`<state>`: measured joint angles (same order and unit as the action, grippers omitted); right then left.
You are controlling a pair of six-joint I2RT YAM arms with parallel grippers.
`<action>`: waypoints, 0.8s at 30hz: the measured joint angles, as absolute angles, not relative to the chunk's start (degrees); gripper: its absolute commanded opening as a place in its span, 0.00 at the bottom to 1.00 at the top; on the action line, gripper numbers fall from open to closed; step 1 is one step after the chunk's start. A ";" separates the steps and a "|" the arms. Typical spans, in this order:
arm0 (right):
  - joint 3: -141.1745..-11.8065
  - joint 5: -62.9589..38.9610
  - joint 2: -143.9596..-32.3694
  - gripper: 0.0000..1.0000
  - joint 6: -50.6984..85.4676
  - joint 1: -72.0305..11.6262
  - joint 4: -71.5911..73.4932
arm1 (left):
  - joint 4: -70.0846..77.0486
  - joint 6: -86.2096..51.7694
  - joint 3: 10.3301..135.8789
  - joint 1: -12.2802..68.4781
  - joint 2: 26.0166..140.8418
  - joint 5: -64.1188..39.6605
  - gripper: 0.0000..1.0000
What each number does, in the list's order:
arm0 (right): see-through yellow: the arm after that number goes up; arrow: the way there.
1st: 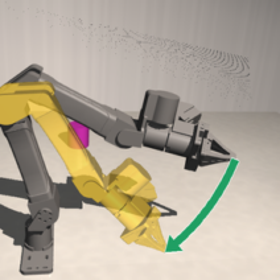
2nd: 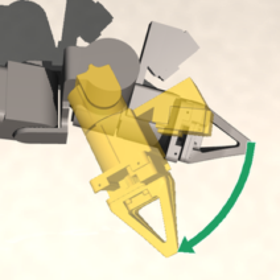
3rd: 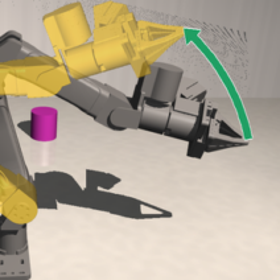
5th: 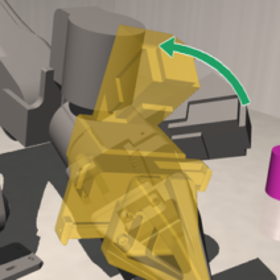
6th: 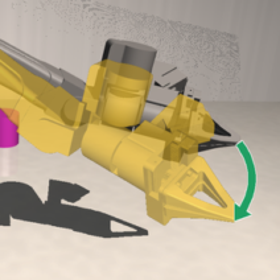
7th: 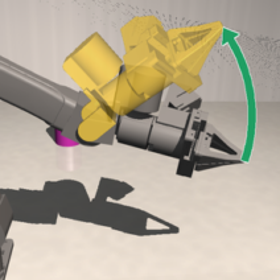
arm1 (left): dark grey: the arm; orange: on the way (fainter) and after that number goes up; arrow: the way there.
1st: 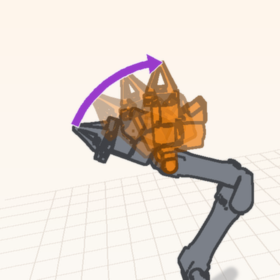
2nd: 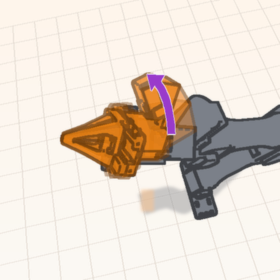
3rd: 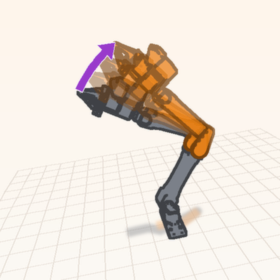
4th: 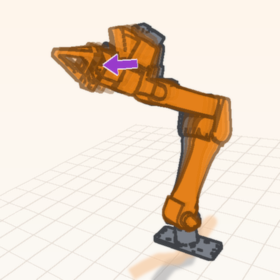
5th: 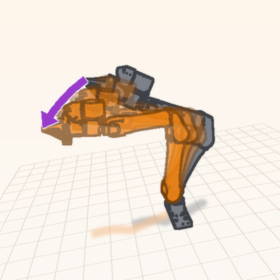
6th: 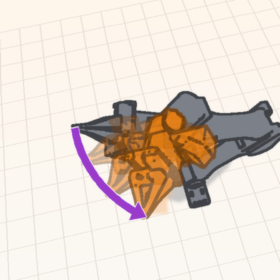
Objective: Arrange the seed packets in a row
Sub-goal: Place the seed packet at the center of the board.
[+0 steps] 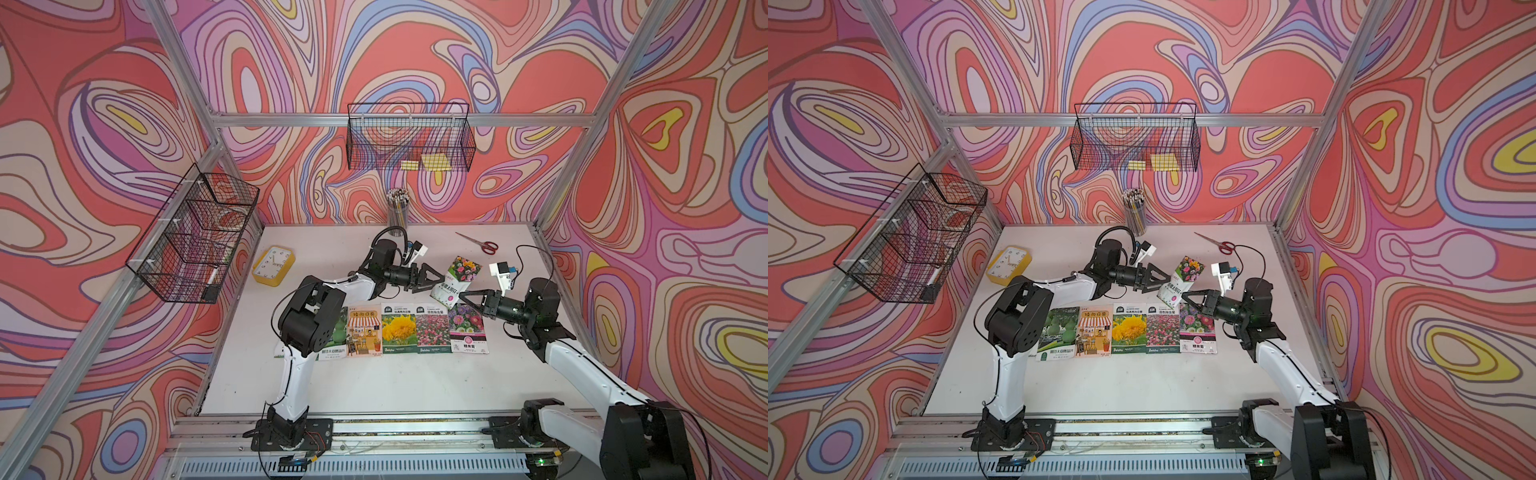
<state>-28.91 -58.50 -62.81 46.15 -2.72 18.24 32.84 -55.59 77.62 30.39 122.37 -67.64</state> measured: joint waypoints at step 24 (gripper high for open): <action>-28.29 -52.90 -66.54 0.00 37.08 -2.70 6.55 | 17.06 -48.05 82.76 32.10 121.71 -67.66 0.09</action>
<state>-28.29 -52.90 -66.54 37.08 -2.70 6.55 17.06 -48.05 82.76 32.10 121.71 -67.66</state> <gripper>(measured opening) 0.039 0.120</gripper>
